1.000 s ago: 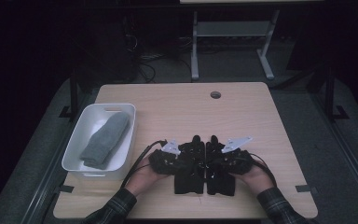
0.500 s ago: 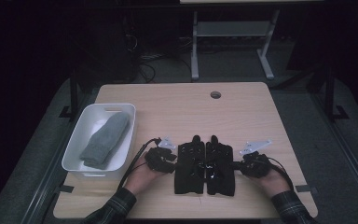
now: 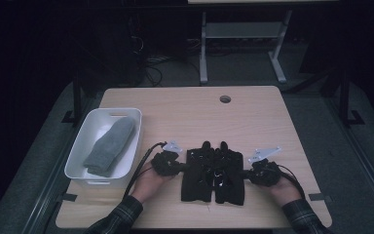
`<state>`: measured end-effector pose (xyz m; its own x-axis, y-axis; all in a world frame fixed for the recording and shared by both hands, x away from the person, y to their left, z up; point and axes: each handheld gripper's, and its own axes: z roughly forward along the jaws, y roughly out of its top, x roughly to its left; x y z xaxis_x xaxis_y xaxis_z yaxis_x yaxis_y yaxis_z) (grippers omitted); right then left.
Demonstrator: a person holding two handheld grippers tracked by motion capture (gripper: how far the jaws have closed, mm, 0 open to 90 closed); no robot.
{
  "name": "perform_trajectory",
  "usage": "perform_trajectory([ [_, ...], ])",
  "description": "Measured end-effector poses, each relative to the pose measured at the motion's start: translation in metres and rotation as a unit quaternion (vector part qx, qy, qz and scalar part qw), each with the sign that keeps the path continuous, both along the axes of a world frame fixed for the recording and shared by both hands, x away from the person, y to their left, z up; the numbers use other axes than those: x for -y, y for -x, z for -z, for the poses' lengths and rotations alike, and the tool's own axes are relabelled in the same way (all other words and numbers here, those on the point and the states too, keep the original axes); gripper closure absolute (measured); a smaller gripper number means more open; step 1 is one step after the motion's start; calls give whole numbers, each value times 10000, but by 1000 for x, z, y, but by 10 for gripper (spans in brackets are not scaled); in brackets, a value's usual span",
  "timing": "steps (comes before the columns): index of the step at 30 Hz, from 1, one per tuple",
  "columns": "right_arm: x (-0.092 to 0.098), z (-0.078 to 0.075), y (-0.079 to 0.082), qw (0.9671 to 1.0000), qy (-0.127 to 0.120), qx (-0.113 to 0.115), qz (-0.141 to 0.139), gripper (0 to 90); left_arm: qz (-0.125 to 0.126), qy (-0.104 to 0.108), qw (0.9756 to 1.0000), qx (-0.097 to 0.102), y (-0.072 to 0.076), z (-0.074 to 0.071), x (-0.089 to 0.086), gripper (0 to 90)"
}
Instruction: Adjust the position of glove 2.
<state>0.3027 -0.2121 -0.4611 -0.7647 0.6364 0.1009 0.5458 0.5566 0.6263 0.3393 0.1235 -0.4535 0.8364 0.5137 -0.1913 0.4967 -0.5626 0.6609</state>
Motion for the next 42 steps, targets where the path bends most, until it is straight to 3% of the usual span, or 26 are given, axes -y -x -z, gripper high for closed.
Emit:
perform_trajectory([
  [7, -3, 0, 0, 10000, 1, 11, -60, 900, -4, 296, 9996, 1, 0, -11, -3, 896],
  [13, -8, 0, 0, 9999, -24, 10, -125, 900, 35, 664, 9976, 179, 1, -30, 0, 896],
  [19, -15, 0, 1, 9998, -30, 6, -176, 900, 116, 899, 9957, 207, 1, -41, 4, 896],
  [29, -27, 0, -1, 9997, -35, 51, -216, 900, 309, 1075, 9935, 214, 2, -49, 16, 896],
  [37, -42, 0, -1, 9995, -17, 95, -303, 900, 562, 1194, 9911, 154, 3, -51, 42, 897],
  [42, -49, 1, -1, 9993, -33, 116, -352, 900, 706, 1136, 9909, 135, 3, -46, 58, 897],
])
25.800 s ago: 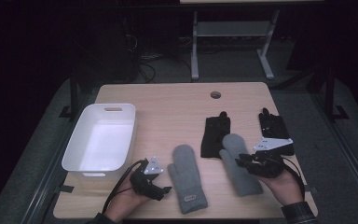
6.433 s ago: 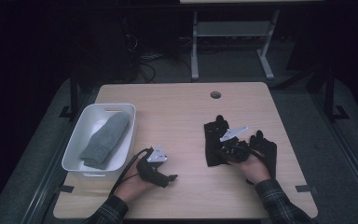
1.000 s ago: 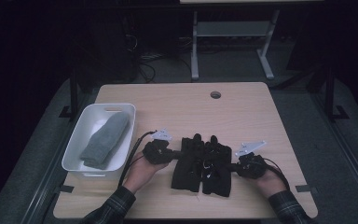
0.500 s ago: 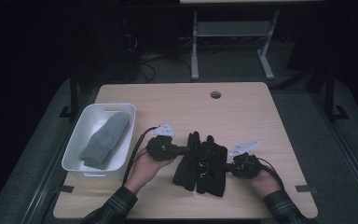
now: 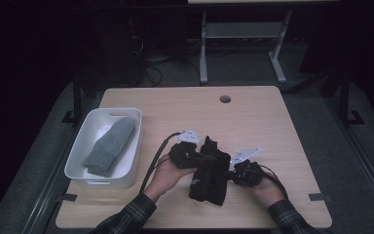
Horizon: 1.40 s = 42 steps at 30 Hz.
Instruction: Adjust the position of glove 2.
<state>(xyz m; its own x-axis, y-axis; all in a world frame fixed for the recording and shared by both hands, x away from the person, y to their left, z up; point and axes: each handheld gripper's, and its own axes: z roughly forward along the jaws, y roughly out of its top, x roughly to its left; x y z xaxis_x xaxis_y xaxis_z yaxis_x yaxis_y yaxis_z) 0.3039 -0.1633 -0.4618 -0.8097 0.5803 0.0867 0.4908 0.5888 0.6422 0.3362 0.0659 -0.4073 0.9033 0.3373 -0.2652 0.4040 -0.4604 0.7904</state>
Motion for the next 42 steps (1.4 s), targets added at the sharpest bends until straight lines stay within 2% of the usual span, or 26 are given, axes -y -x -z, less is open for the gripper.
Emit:
perform_trajectory([
  [5, 3, -1, 0, 10000, -13, -6, 42, 900, 66, 13, 10000, -25, 0, 5, 12, 896],
  [12, 33, -7, -1, 9991, -58, 68, 424, 896, 105, 17, 9999, -28, 1, 7, 12, 894],
  [16, 50, -6, -3, 9974, -128, 64, 705, 707, 137, -104, 9998, -50, 5, 14, 12, 893],
  [20, 61, -1, -6, 9948, -78, 205, 991, 429, 163, -216, 9996, -67, 10, 23, 15, 880],
  [22, 66, 3, -10, 9935, -2, 232, 1116, 363, 225, -294, 9993, -74, 12, 27, 19, 879],
  [25, 70, 7, -13, 9918, 70, 261, 1247, 309, 344, -387, 9986, -102, 17, 33, 28, 879],
  [27, 70, 9, -14, 9912, 124, 299, 1286, 278, 461, -543, 9974, -76, 21, 38, 34, 870],
  [31, 67, 11, -15, 9909, 119, 367, 1287, 248, 533, -777, 9954, -149, 24, 46, 42, 872],
  [33, 68, 12, -15, 9910, 80, 359, 1290, 225, 563, -907, 9941, -176, 23, 48, 43, 873],
  [36, 70, 15, -15, 9907, -39, 428, 1290, 203, 554, -915, 9940, -220, 24, 50, 41, 884],
  [39, 71, 17, -15, 9903, -78, 489, 1300, 167, 610, -1050, 9925, -172, 23, 48, 37, 889],
  [42, 71, 19, -15, 9892, -151, 511, 1364, 137, 566, -1106, 9921, -170, 24, 46, 29, 889],
])
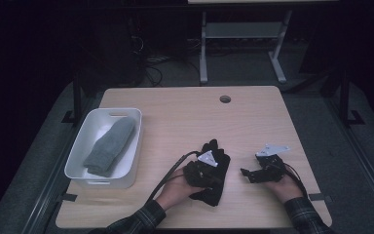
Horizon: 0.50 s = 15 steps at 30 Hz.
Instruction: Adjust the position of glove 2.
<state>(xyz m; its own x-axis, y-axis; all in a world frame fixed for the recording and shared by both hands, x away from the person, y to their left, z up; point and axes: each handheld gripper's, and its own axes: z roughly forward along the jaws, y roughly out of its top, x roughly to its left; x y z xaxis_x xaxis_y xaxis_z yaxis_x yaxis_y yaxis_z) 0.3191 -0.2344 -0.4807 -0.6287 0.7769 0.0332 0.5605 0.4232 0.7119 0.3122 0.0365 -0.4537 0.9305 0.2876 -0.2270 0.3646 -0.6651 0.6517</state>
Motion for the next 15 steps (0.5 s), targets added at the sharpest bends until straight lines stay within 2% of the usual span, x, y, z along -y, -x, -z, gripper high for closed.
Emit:
perform_trajectory([
  [1, 1, 1, 0, 10000, -15, 59, -24, 131, 2, -39, 10000, 5, 0, -1, -3, 889],
  [15, 1, 2, 0, 10000, -34, 60, 33, 130, -127, -424, 9990, 46, 3, -8, -49, 887],
])
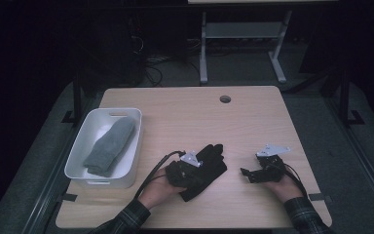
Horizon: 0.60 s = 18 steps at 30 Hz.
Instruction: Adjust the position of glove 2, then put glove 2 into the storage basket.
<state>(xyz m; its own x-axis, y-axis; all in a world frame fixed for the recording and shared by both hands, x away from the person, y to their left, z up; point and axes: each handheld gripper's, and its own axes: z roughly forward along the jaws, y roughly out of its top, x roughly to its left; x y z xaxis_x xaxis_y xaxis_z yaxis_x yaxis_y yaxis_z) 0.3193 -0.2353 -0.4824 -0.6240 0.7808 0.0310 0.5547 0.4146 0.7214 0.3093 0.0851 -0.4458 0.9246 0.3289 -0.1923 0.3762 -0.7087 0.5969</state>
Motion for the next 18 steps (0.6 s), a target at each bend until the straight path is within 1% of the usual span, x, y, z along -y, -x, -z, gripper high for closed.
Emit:
perform_trajectory([
  [4, 0, 0, 0, 10000, -3, -3, 13, 130, -38, -95, 9999, 25, 2, -2, -12, 887],
  [7, 0, 0, 0, 10000, -2, 9, 16, 129, -102, -56, 9999, -16, 1, -2, -18, 886],
  [10, -1, 0, 0, 10000, -13, 12, 19, 128, -162, -22, 9999, 41, 0, -6, -19, 849],
  [12, -1, 0, 0, 10000, -14, 10, 20, 129, -196, -8, 9997, 144, -1, -9, -19, 790],
  [14, -1, 0, 0, 10000, -13, 9, 22, 128, -292, 46, 9993, 227, -4, -14, -20, 714],
  [15, -1, 0, 0, 10000, -13, 7, 22, 128, -357, 101, 9989, 273, -6, -15, -20, 672],
  [16, -1, 0, 0, 10000, -11, 7, 21, 129, -358, 85, 9988, 322, -9, -17, -20, 617],
  [18, -1, 0, 0, 10000, -12, 6, 21, 128, -416, 164, 9986, 300, -14, -19, -20, 541],
])
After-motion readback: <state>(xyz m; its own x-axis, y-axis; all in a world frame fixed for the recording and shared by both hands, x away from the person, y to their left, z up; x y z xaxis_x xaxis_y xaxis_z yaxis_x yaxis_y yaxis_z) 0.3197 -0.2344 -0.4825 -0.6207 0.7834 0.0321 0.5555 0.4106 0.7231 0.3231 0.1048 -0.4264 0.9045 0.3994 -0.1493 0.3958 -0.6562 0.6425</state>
